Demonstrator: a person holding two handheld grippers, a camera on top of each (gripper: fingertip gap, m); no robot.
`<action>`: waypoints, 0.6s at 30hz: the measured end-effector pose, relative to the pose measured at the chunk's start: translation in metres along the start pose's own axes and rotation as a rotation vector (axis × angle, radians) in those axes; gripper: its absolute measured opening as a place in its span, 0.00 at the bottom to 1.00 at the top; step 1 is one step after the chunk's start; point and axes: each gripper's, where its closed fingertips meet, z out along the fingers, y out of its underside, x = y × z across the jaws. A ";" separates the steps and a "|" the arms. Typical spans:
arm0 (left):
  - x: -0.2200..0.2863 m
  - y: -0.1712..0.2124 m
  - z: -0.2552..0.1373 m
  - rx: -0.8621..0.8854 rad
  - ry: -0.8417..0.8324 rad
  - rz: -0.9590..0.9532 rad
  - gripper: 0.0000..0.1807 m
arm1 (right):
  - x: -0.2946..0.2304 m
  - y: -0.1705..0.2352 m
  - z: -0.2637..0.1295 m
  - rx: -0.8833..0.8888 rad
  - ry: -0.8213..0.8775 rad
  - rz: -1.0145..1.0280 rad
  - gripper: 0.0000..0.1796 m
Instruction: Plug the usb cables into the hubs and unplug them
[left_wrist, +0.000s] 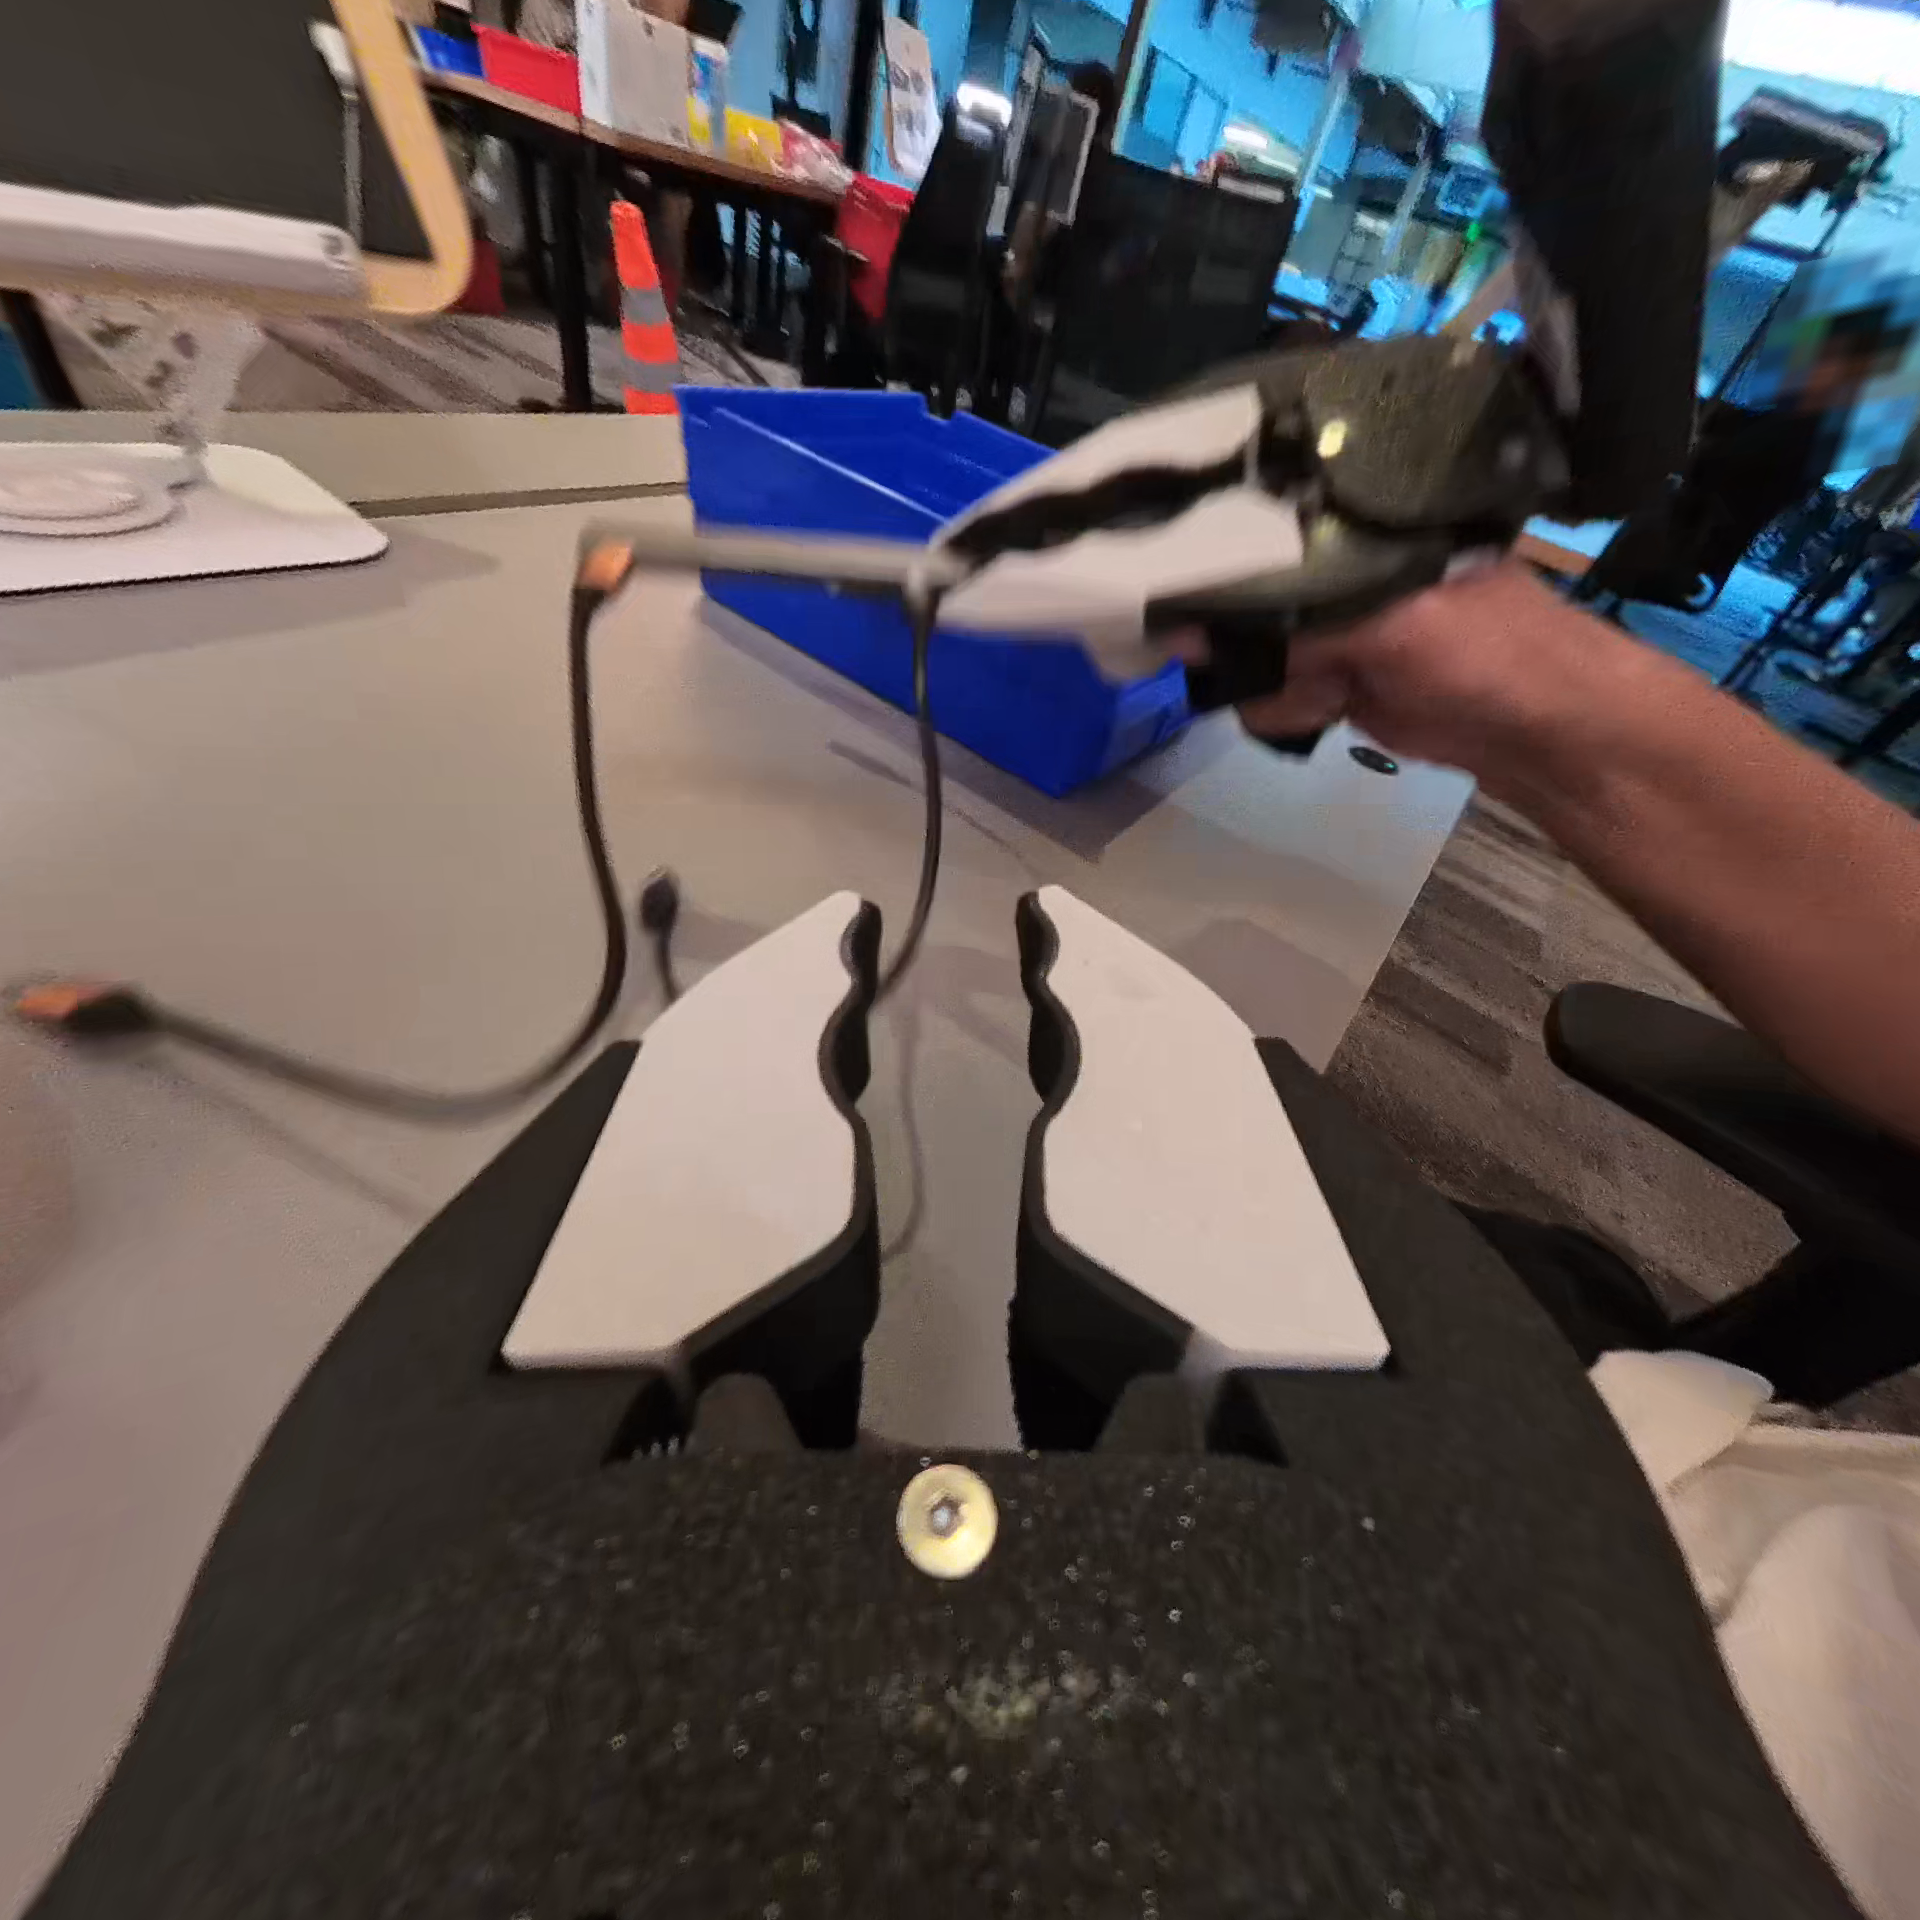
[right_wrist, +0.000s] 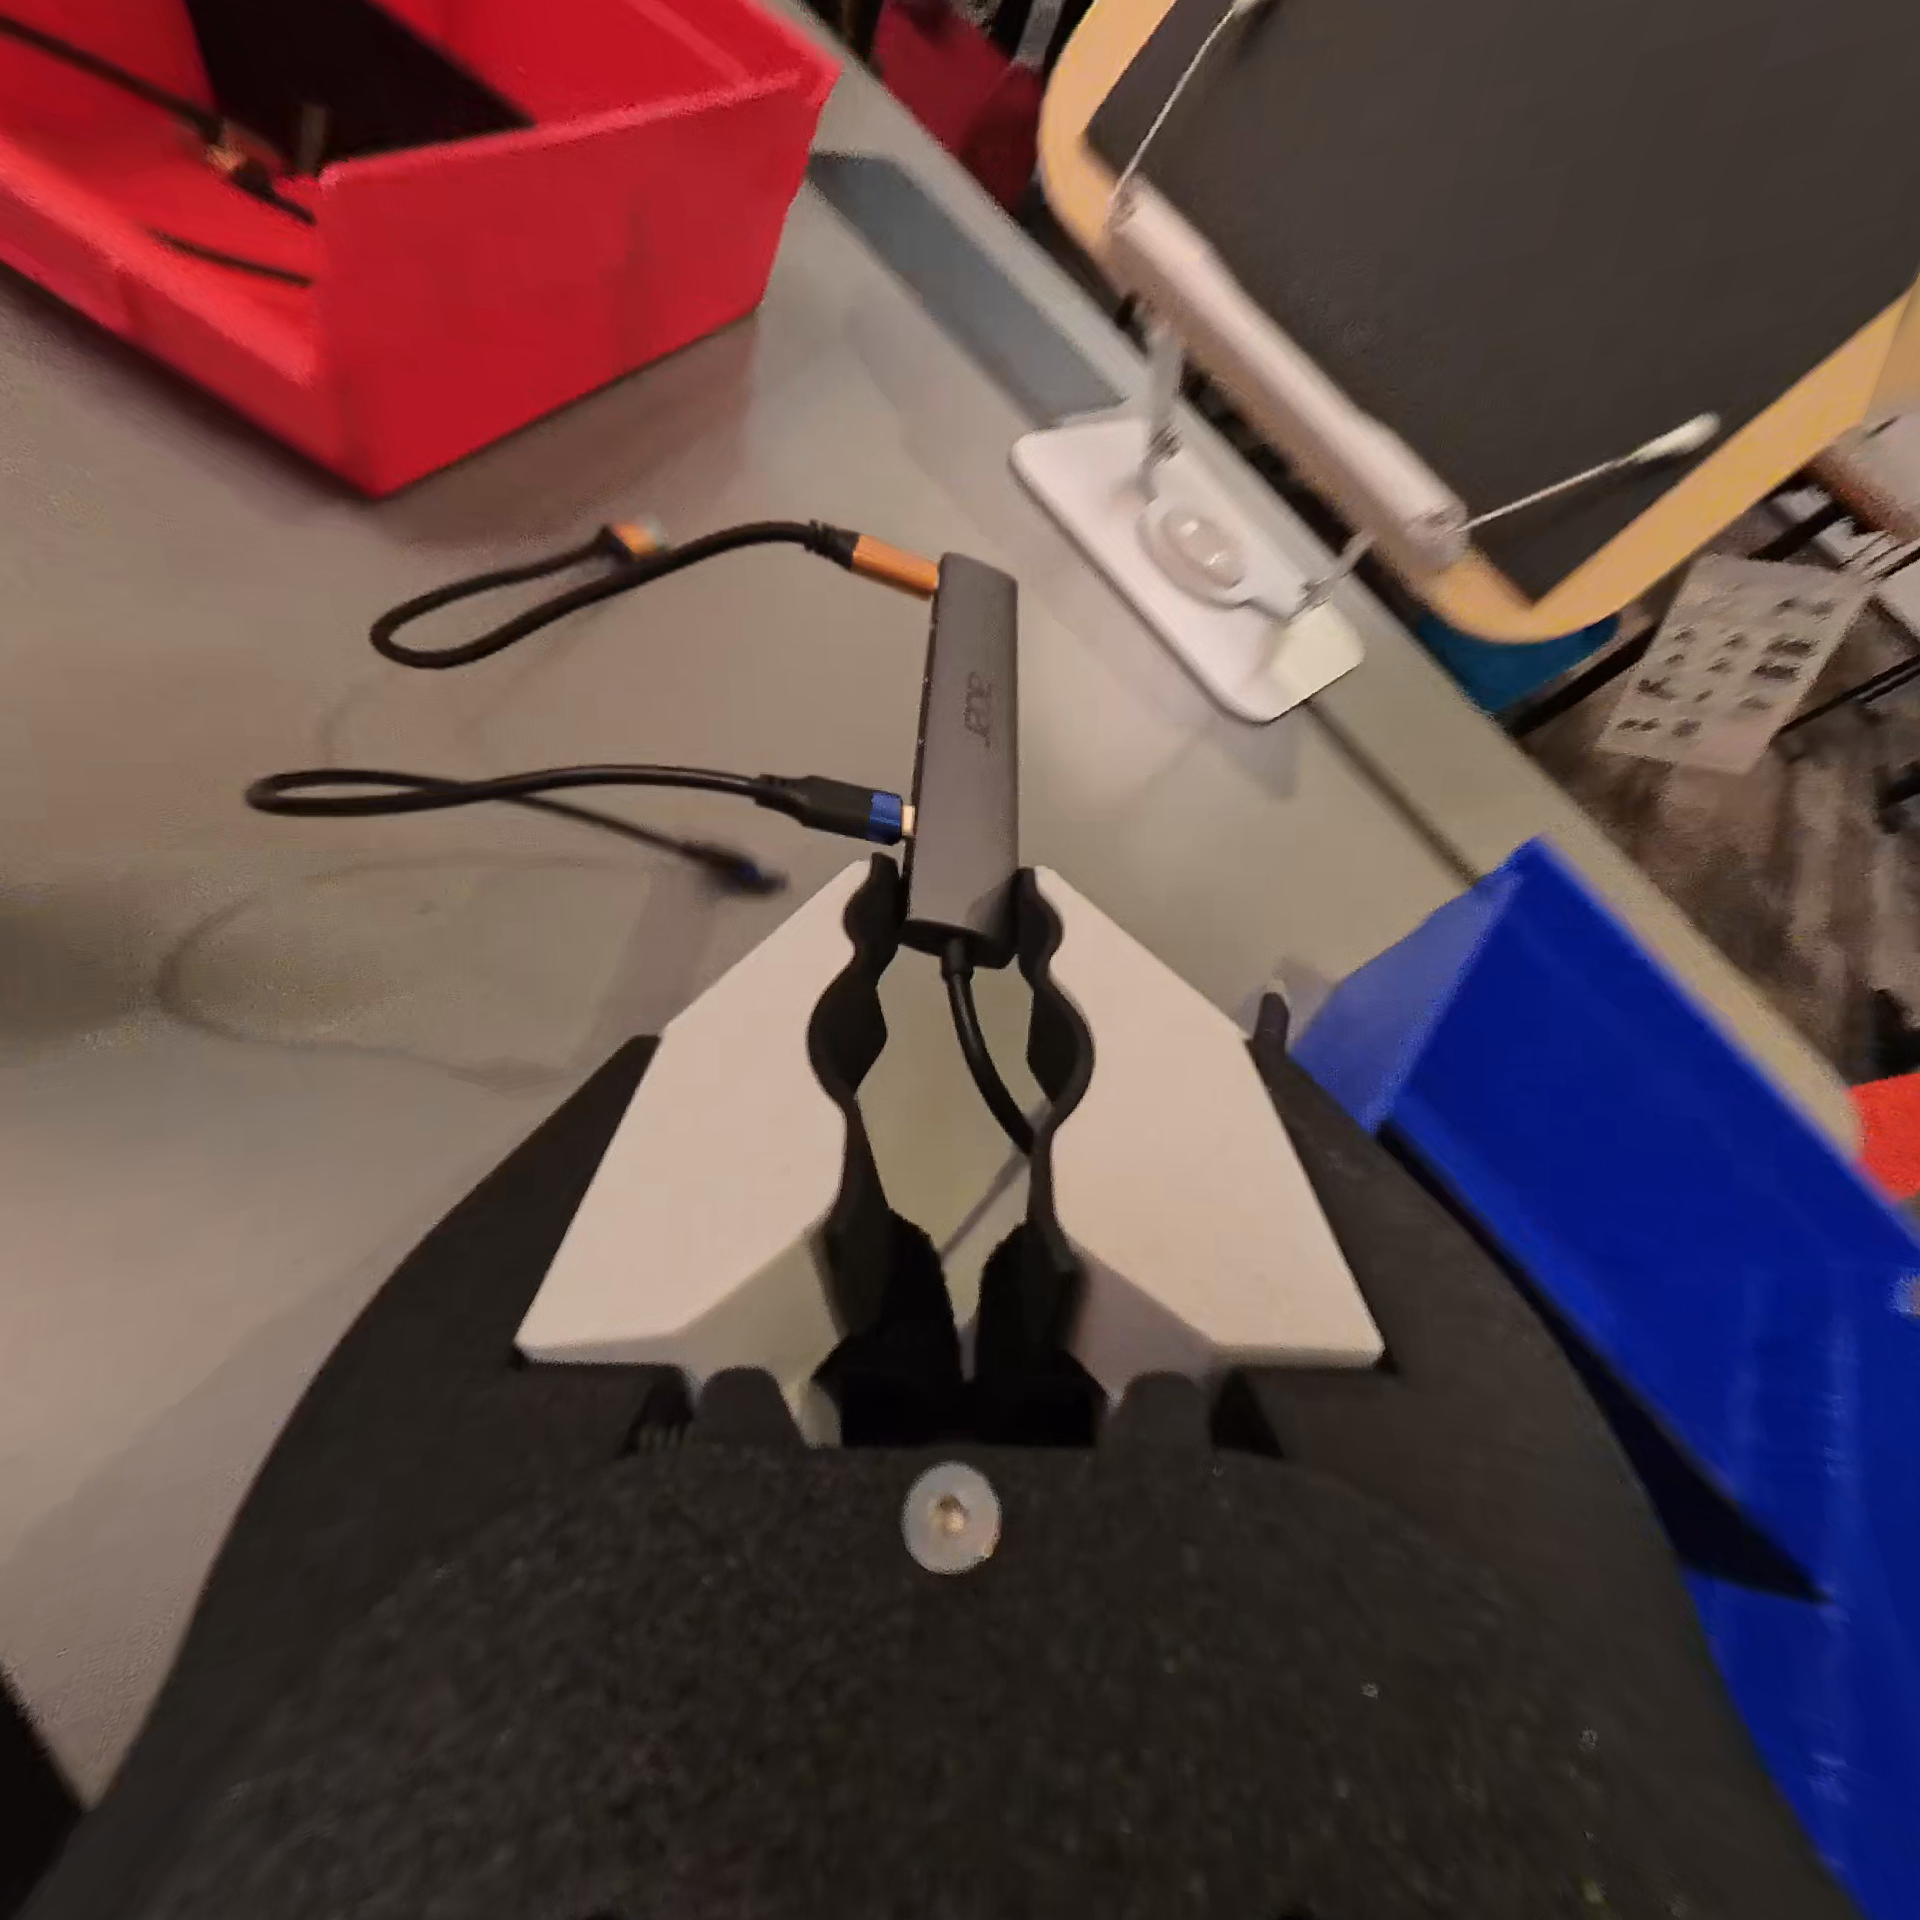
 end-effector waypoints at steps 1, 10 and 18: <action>-0.002 0.005 -0.008 0.002 -0.011 -0.011 0.14 | 0.015 -0.012 -0.004 0.013 0.023 -0.018 0.12; -0.018 0.021 -0.025 -0.083 -0.066 0.070 0.14 | 0.164 -0.132 -0.080 0.073 0.248 -0.236 0.12; -0.015 0.029 -0.023 -0.123 -0.040 0.040 0.14 | 0.309 -0.095 -0.135 -0.252 0.501 -0.375 0.12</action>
